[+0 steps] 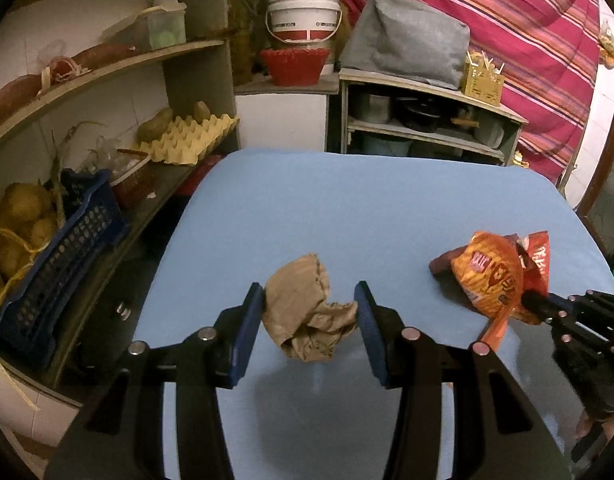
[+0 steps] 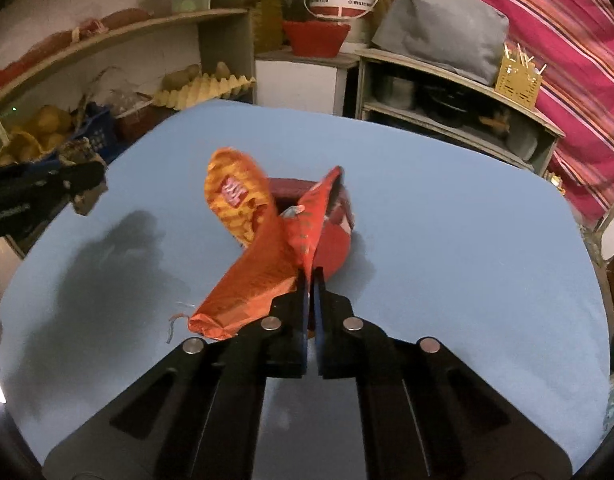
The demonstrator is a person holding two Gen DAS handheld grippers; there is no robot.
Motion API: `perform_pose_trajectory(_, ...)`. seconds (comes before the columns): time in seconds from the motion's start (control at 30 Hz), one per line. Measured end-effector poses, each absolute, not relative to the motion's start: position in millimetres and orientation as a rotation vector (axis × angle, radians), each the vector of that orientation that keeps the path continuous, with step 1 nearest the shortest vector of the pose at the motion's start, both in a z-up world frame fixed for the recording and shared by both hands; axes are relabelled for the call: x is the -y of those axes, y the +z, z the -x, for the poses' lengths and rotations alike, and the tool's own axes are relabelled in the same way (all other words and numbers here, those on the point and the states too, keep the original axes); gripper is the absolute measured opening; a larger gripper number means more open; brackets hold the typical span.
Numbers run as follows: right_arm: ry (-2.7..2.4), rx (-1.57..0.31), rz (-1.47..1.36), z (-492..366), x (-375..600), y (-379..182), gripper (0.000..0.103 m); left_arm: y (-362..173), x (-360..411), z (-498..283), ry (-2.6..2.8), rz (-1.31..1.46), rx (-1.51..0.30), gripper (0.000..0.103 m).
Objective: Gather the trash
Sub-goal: 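Grasp the red-orange snack bag with the right tool while the left tool holds the paper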
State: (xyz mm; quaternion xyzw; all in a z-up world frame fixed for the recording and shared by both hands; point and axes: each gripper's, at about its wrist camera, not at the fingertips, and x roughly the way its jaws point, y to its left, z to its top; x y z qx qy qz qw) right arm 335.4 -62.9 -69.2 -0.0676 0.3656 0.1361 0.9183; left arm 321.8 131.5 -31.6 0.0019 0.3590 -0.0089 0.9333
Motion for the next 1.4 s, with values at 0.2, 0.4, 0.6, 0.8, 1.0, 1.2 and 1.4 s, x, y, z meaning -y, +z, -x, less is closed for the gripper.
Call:
perform_pose_trajectory(0.2,0.284,-0.727,0.073,-318,96,-49,0.003,-22,-116,-316,-0.033,-0.016,-0.707,0.047)
perform_pose_trajectory(0.4,0.241,-0.701,0.087,-298,126,-37,0.003,-15,-100,-303,-0.026,-0.036,-0.679,0.047)
perform_pose_trajectory(0.6,0.178,-0.657,0.068,-279,163,-25,0.003,-14,-81,-284,-0.029,-0.033,-0.662,0.047)
perform_pose_trajectory(0.8,0.156,-0.601,0.030,-256,188,-7,0.003,-1,-56,-264,-0.024,-0.046,-0.613,0.047)
perform_pose_trajectory(1.0,0.148,-0.565,0.011,-233,210,7,0.003,8,-27,-246,-0.047,-0.025,-0.607,0.047)
perform_pose_trajectory(1.2,0.119,-0.546,-0.025,-209,249,16,0.003,22,12,-232,-0.071,-0.049,-0.588,0.047)
perform_pose_trajectory(1.4,0.104,-0.568,-0.063,-193,285,10,0.003,34,51,-219,-0.099,-0.066,-0.569,0.047)
